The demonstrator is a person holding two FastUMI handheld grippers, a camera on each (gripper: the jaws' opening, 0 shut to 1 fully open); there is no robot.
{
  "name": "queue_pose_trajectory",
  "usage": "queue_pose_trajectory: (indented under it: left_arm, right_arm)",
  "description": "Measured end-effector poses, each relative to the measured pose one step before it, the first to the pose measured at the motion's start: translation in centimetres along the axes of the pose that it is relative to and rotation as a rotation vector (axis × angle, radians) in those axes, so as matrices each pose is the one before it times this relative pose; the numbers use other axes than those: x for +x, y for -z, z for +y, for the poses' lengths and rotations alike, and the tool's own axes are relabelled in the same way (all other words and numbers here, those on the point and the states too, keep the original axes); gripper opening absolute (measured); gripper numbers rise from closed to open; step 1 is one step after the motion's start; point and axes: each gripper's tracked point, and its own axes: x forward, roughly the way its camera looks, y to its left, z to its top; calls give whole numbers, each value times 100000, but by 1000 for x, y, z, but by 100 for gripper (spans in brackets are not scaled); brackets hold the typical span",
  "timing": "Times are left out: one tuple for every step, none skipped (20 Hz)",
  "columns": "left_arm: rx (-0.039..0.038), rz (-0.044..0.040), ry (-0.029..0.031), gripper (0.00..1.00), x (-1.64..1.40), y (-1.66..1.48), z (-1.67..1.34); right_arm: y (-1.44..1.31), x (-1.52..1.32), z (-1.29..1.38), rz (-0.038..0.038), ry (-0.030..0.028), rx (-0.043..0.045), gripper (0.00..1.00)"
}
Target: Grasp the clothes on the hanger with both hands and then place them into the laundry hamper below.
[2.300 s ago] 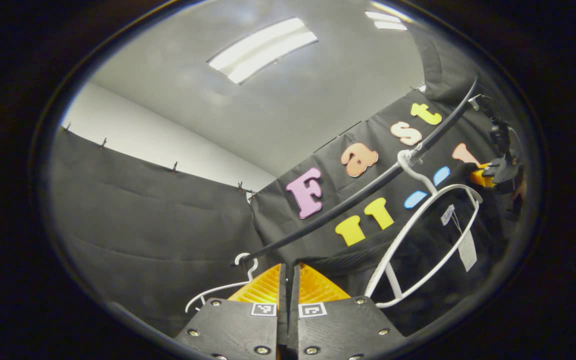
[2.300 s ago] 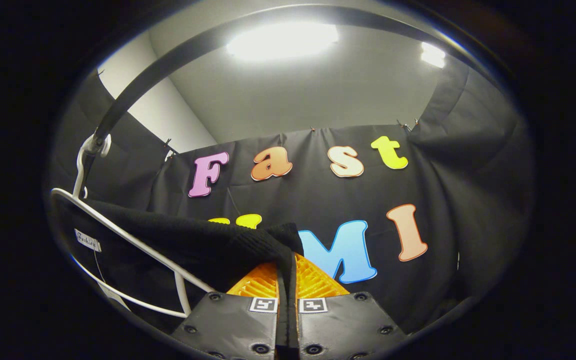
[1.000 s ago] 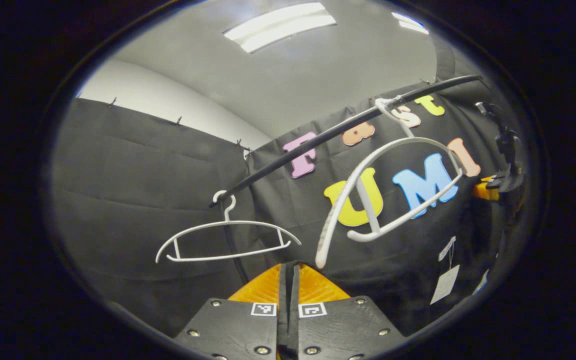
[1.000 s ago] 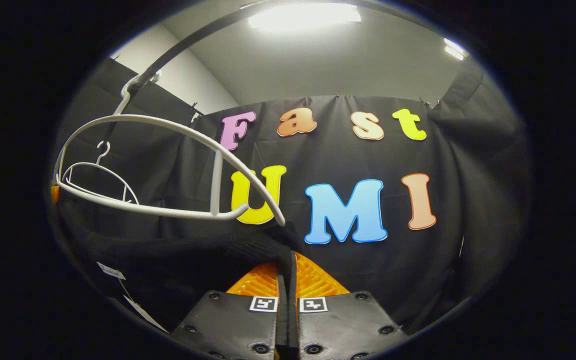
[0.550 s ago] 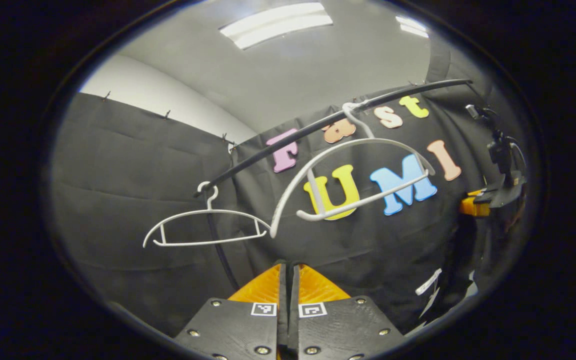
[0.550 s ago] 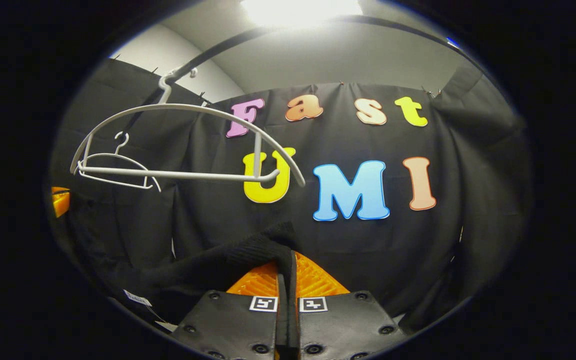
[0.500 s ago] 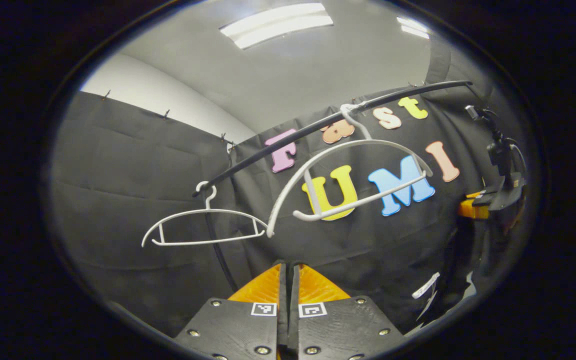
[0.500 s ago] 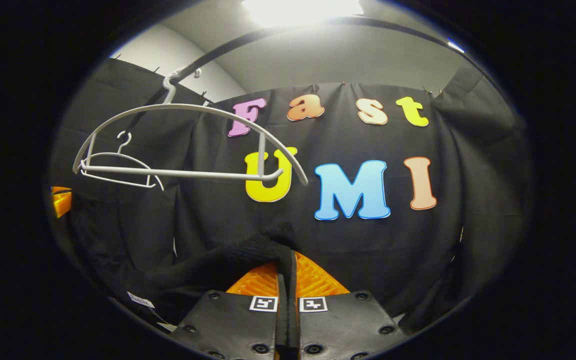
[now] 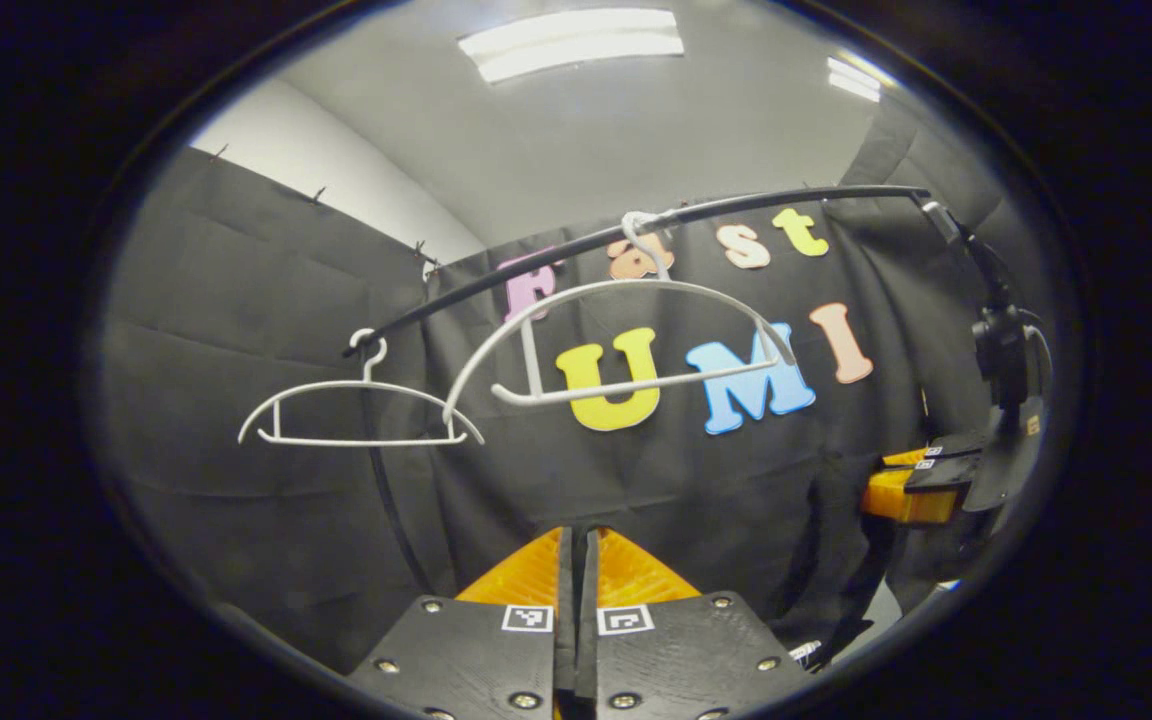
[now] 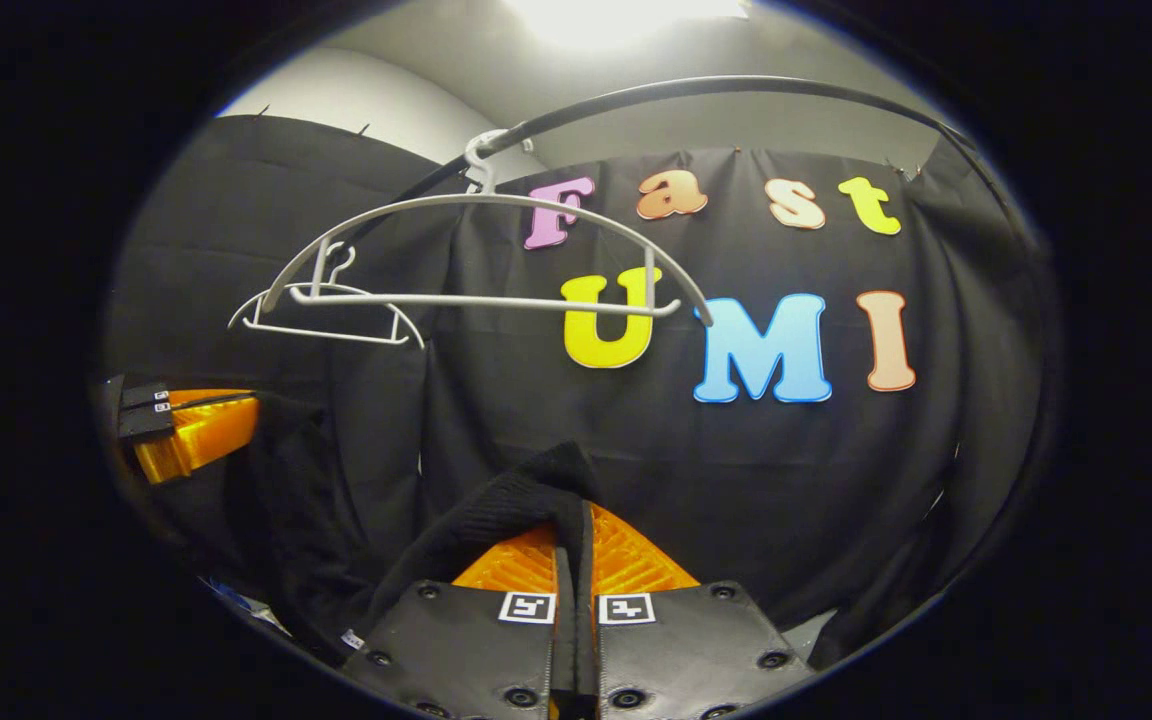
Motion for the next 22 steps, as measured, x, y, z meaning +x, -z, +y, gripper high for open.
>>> queue_pose_trajectory:
  left_arm:
    - [-763, 1579, 937, 1, -338, 883, -663]
    - [-475, 1770, 1545, 0, -418, 958, -723]
    - [6, 1990, 1132, 1, -254, 983, -573]
    - [96, 1857, 1023, 0, -289, 1043, -592]
    - [-432, 1932, 506, 1, -100, 983, -375]
    - [-633, 2079, 247, 1, -42, 980, -341]
    - [-771, 2448, -104, 1, 45, 1027, -130]
    - [-896, 2607, -378, 1, -35, 1161, -139]
    - [-1301, 2805, -19, 1, 13, 1122, -97]
    - [-1243, 3207, -552, 1, -36, 1361, -42]
    - [-1147, 3358, -299, 1, 58, 1307, 55]
    - [-1150, 3500, -386, 1, -56, 1307, 187]
    - [-853, 4112, -427, 0, -204, 1400, -41]
    - [-1008, 4324, 163, 0, 98, 1609, 100]
    - [-1079, 3909, 161, 1, 69, 1589, -144]
    - [-688, 3550, 446, 1, 85, 1526, -298]
    - [-263, 3184, 145, 1, 324, 1183, -116]
    - [21, 2819, 65, 1, 116, 1343, -260]
    - [46, 2771, 29, 0, 150, 1228, -81]
    - [-193, 2525, 371, 0, 321, 894, 60]
    - [-68, 2938, 21, 1, 371, 945, 126]
    - [-248, 3034, -322, 0, 165, 1158, 250]
  right_arm:
    - [991, -378, 605, 1950, -1184, 11, 2]
    - [793, -240, 551, 1957, -1080, 174, 2]
    - [824, -256, 479, 1803, -809, 248, 2]
    - [848, -188, 302, 1773, -677, 280, 1]
    - [839, -136, 439, 1763, -648, 23, 1]
    - [829, -125, 355, 1925, -566, -186, 1]
    - [1124, -59, 356, 2170, -495, -379, 1]
    - [939, 7, 275, 2501, -351, -334, 2]
    - [1192, 1, 213, 2590, -622, -467, 2]
    - [975, -190, 261, 2186, -495, -215, 3]
    - [1088, 97, 251, 2374, -426, -226, 3]
    - [866, 59, 287, 2090, -248, -7, 3]
    - [885, 214, 306, 2093, -224, 30, 3]
    - [728, 174, 166, 2188, -184, -40, 3]
    - [906, 62, 210, 2083, 101, -178, 3]
    - [849, 28, 208, 2122, 102, -268, 3]
    - [845, 284, -109, 2116, 59, -173, 3]
    - [606, 238, -175, 1927, -56, -166, 3]
    - [774, 247, 180, 2172, 11, -261, 5]
    - [644, 234, 52, 2209, -203, -143, 5]
    - [889, 151, 79, 2371, -182, -49, 3]
    - [815, 21, 63, 2575, -420, -105, 5]
